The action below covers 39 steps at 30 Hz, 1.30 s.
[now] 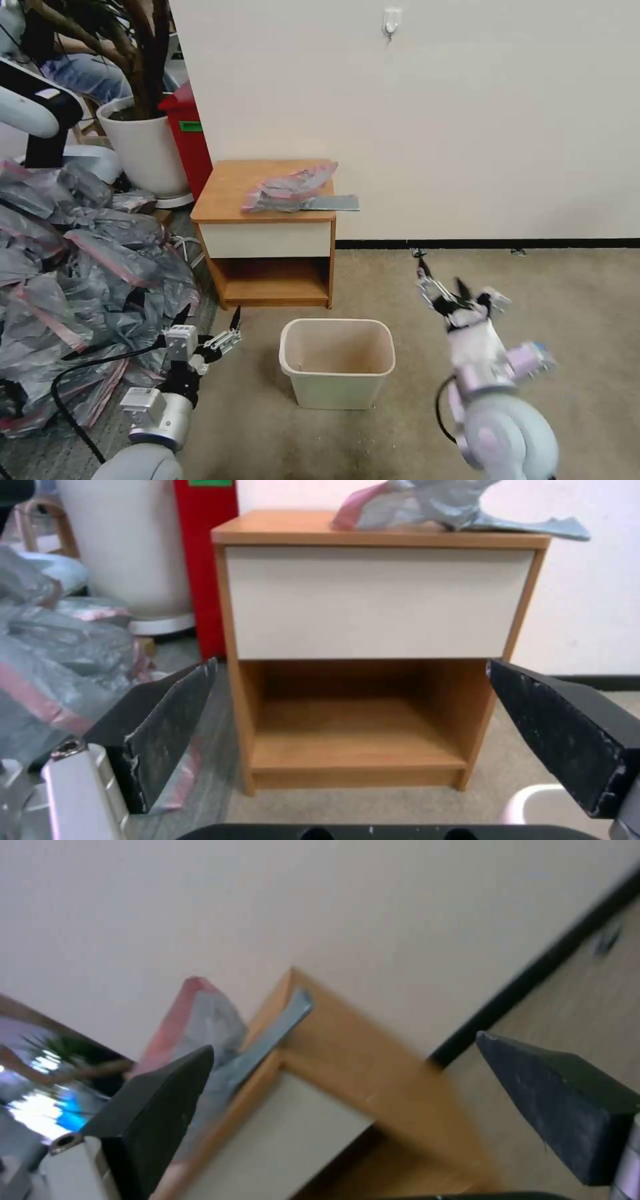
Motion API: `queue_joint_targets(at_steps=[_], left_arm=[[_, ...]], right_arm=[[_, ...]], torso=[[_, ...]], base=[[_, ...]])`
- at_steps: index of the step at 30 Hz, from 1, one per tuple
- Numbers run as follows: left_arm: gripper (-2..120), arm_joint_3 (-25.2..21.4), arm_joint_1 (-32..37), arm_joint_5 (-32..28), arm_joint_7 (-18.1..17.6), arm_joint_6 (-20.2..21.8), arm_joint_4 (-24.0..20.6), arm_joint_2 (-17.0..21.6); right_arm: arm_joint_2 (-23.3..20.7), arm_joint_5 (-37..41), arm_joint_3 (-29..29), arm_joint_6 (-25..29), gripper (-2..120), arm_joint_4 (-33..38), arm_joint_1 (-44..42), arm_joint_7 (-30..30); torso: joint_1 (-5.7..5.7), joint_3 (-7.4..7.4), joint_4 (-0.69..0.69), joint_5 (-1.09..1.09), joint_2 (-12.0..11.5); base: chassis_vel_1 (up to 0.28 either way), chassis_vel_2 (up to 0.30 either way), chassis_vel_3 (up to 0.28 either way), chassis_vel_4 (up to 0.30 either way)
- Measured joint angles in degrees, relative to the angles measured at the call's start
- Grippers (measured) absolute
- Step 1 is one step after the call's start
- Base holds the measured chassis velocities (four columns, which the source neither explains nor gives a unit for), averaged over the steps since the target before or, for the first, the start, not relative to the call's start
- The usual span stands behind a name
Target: Pick up the garbage bag from the table and place it over the trash can.
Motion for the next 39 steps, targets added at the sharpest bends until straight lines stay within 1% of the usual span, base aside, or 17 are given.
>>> queue_joint_targets(at_steps=[1, 2, 3, 4, 6, 7, 9, 10, 11, 14, 15, 18, 20, 23, 24, 27, 39], left_arm=[[100, -0.3, 0.3, 0.0, -0.1, -0.1, -0.1, -0.2], [100, -0.3, 0.3, 0.0, -0.1, -0.1, -0.1, -0.2], [100, -0.7, 0.8, -0.1, -0.2, -0.2, -0.3, -0.4], [100, -1.0, 1.1, -0.1, -0.4, -0.2, -0.4, -0.7], [100, -1.5, 1.6, -0.1, -1.1, -0.2, -0.5, -1.1], [100, -1.5, 1.6, -0.1, -1.1, -0.2, -0.5, -1.1], [100, -2.1, 1.8, -0.1, -1.7, -0.2, -0.5, -1.5], [100, -2.4, 1.9, -0.1, -1.9, -0.3, -0.4, -1.7], [100, -2.4, 1.9, -0.1, -1.9, -0.3, -0.4, -1.7], [100, -3.7, 2.3, -0.2, -2.2, -0.4, -0.1, -2.4], [100, -3.7, 2.3, -0.2, -2.2, -0.4, -0.1, -2.4], [100, -4.7, 2.8, -0.1, -2.4, -0.6, 0.2, -3.5], [100, -4.9, 2.9, -0.1, -2.5, -0.6, 0.3, -3.8], [100, -5.3, 3.1, 0.1, -2.6, -0.8, 0.3, -4.7], [100, -5.3, 3.1, 0.1, -2.6, -0.8, 0.3, -4.7], [100, -5.6, 3.1, 0.3, -2.7, -0.9, 0.6, -5.3], [100, -5.5, 2.8, 1.4, -2.9, -1.3, 1.5, -6.5]], right_arm=[[0.0, 6.2, -0.3, -0.9, 100, -0.9, 2.8, 2.7], [0.0, 6.2, -0.3, -0.9, 100, -0.9, 2.8, 2.7], [0.2, 12.9, -0.6, -1.8, 100, -2.5, 6.5, 5.7], [0.7, 17.2, -0.7, -2.0, 100, -4.3, 9.3, 7.8], [2.1, 23.0, -0.9, -2.1, 100, -9.0, 14.3, 10.8], [2.1, 23.0, -0.9, -2.1, 100, -9.0, 14.3, 10.8], [4.0, 26.6, -1.3, -1.8, 100, -15.4, 19.8, 12.6], [4.8, 26.9, -1.6, -1.5, 100, -17.9, 22.0, 12.8], [4.8, 26.9, -1.6, -1.5, 100, -17.9, 22.0, 12.8], [6.9, 26.8, -2.4, -0.5, 99, -25.8, 29.2, 12.9], [6.9, 26.8, -2.4, -0.5, 99, -25.8, 29.2, 12.9], [8.1, 26.4, -2.8, 0.2, 99, -33.2, 34.8, 12.5], [8.3, 26.2, -3.0, 0.4, 99, -35.4, 36.0, 12.3], [8.3, 25.3, -3.5, 0.9, 99, -40.8, 39.3, 11.4], [8.3, 25.3, -3.5, 0.9, 99, -40.8, 39.3, 11.4], [8.3, 24.3, -3.9, 1.4, 99, -44.7, 42.0, 10.2], [8.4, 22.2, -4.5, 1.5, 97, -50.6, 46.4, 8.6]], torso=[[0.00, 0.00, 0.00, 0.00, 0.0], [0.00, 0.00, 0.00, 0.00, 0.0], [0.00, 0.00, 0.01, -0.01, 0.0], [0.00, 0.00, 0.02, -0.01, 0.0], [0.00, 0.00, 0.01, 0.00, 0.0], [0.00, 0.00, 0.01, 0.00, 0.0], [0.00, 0.01, 0.01, 0.01, 0.0], [0.00, 0.01, 0.00, 0.00, 0.0], [0.00, 0.01, 0.00, 0.00, 0.0], [0.01, 0.01, 0.01, -0.01, 0.0], [0.01, 0.01, 0.01, -0.01, 0.0], [0.01, 0.01, 0.01, 0.00, 0.0], [0.01, 0.01, 0.02, 0.00, 0.0], [0.01, 0.01, 0.01, 0.00, 0.0], [0.01, 0.01, 0.01, 0.00, 0.0], [0.01, 0.01, 0.00, 0.00, 0.0], [0.01, 0.00, 0.00, 0.01, 0.0]], base=[[0.000, 0.000, 0.000, 0.000], [0.000, 0.000, 0.000, 0.000], [0.000, 0.000, 0.000, 0.000], [0.000, 0.000, 0.000, 0.000], [0.000, 0.000, 0.000, 0.000], [0.000, 0.000, 0.000, 0.000], [0.000, 0.000, 0.000, 0.000], [0.000, 0.000, 0.000, 0.000], [0.000, 0.000, 0.000, 0.000], [0.000, 0.000, 0.000, 0.000], [0.000, 0.000, 0.000, 0.000], [0.000, 0.000, 0.000, 0.000], [0.000, 0.000, 0.000, 0.000], [0.000, 0.000, 0.000, 0.000], [0.000, 0.000, 0.000, 0.000], [0.000, 0.000, 0.000, 0.000], [0.000, 0.000, 0.000, 0.000]])
